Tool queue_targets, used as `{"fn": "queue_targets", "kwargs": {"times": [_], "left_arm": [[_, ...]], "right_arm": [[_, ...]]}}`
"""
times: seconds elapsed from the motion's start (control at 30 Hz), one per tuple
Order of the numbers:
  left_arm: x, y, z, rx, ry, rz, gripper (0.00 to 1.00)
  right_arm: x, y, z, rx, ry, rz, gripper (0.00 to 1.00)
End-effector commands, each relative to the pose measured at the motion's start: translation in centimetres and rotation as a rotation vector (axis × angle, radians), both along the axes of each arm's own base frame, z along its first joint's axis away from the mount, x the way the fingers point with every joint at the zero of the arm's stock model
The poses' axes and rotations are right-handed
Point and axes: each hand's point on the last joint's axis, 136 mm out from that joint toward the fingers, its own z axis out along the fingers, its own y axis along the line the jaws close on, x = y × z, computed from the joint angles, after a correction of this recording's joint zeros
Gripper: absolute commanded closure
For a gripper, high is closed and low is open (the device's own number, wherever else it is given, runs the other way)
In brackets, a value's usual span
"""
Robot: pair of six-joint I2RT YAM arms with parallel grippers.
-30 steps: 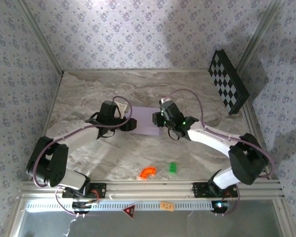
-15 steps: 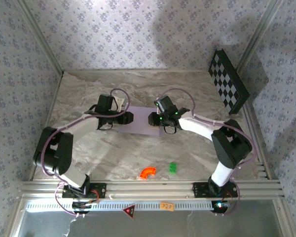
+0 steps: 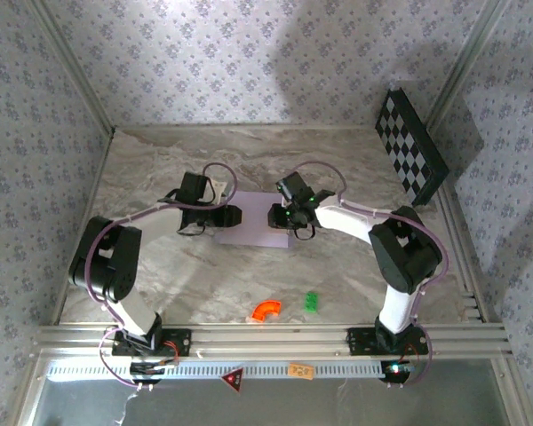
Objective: Fold the paper box
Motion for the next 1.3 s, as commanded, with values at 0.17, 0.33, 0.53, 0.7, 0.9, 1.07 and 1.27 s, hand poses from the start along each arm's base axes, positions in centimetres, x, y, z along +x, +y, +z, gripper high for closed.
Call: {"fn": "queue_targets", "kwargs": {"times": [0.17,0.33,0.53,0.7,0.9,1.07,1.27], "left_arm": [[-0.1,1.5,5.1,0.002,-0.112,0.042,0.46],[0.0,3.9,3.7,0.003,-0.031,0.157,0.41],[-0.9,3.8,0.8,-0.027,0.089,0.148,0.36],[-1.6,3.3,-1.3,-0.025,0.162,0.110,0.38],[-2.1,2.1,-2.4,-0.042,0.202,0.067,0.47],[-2.6,0.9,-2.5,-0.045,0.202,0.025,0.60],[-4.2,0.2,-2.0,-0.029,0.207,-0.012,0.70]], "right_arm": [[-0.2,-2.0,2.8,-0.023,-0.023,-0.007,0.59],[-0.4,-3.5,2.2,-0.053,0.019,-0.039,0.55],[-0.8,-4.0,0.3,-0.089,0.084,-0.030,0.53],[-1.1,-3.5,-1.0,-0.075,0.128,-0.025,0.54],[-1.0,-2.9,-1.4,-0.052,0.135,-0.018,0.57],[-1.2,-2.4,-1.5,-0.036,0.142,-0.004,0.64],[-1.6,-2.5,-0.6,-0.037,0.131,0.026,0.75]]}}
